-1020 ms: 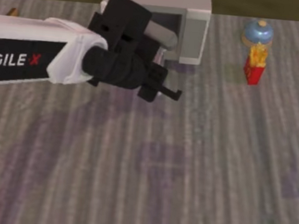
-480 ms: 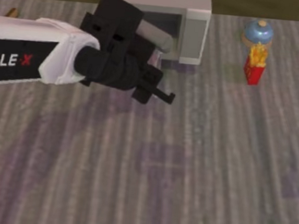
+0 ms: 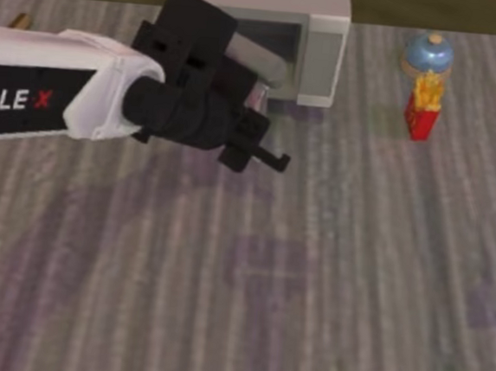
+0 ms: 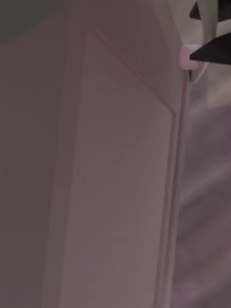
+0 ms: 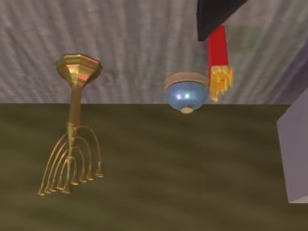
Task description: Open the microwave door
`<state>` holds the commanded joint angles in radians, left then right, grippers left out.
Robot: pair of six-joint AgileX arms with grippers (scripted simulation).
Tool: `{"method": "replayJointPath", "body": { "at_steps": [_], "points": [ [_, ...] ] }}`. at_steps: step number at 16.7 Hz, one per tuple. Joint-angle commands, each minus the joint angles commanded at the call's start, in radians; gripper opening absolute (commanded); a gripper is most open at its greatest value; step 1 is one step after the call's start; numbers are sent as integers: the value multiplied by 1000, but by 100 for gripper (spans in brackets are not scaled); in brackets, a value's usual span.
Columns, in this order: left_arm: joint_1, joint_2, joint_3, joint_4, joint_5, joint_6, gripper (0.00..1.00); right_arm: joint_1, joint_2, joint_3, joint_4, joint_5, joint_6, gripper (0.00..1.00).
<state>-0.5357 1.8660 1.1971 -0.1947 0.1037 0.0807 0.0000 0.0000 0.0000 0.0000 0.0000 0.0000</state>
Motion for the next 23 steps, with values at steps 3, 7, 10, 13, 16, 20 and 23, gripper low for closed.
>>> {"method": "replayJointPath", "body": {
  "at_steps": [3, 7, 10, 13, 16, 20, 23],
  "points": [
    [0, 0, 0, 0, 0, 0, 0, 0, 0, 0, 0, 0, 0, 100],
    [0, 0, 0, 0, 0, 0, 0, 0, 0, 0, 0, 0, 0, 100],
    [0, 0, 0, 0, 0, 0, 0, 0, 0, 0, 0, 0, 0, 100],
    [0, 0, 0, 0, 0, 0, 0, 0, 0, 0, 0, 0, 0, 100],
    [-6, 0, -2, -1, 10, -3, 0, 0, 0, 0, 0, 0, 0, 100],
    [14, -15, -17, -1, 37, 39, 0, 0, 0, 0, 0, 0, 0, 100],
    [27, -22, -28, -3, 55, 65, 0, 0, 0, 0, 0, 0, 0, 100]
  ]
}}
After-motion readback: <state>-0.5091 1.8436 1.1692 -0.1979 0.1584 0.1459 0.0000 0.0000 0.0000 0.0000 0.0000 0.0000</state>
